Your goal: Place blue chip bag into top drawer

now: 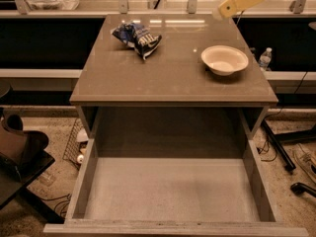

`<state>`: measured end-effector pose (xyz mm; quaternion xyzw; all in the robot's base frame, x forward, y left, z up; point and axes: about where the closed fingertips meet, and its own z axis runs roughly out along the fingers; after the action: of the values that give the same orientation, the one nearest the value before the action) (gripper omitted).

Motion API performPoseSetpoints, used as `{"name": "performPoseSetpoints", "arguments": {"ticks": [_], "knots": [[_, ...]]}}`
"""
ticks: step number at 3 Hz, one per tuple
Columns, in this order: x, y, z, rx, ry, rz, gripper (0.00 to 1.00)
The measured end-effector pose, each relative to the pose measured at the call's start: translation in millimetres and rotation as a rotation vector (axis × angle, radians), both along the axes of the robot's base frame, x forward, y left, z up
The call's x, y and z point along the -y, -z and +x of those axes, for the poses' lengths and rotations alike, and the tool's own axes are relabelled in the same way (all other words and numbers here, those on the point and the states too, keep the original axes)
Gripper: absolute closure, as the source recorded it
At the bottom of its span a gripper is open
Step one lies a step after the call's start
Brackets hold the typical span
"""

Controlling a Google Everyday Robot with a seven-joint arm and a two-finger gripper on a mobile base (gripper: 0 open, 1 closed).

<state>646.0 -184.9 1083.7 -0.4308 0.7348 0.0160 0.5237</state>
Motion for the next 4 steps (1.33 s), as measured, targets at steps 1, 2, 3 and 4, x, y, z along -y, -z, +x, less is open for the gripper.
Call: {"name": "performPoseSetpoints", "arguments": {"ticks": [1, 2, 3, 4], "knots": [[0.1, -1.4, 0.2, 0.005, 0.002, 0.000, 0.00], [-11.9, 3.2, 11.8, 0.006, -0.022, 0.025, 0.00], [-52.5, 26.3, 57.9, 0.004, -0.087, 0.109, 0.00], [-98.5, 54.7, 110.6, -0.008, -0.123, 0.154, 0.00]]}}
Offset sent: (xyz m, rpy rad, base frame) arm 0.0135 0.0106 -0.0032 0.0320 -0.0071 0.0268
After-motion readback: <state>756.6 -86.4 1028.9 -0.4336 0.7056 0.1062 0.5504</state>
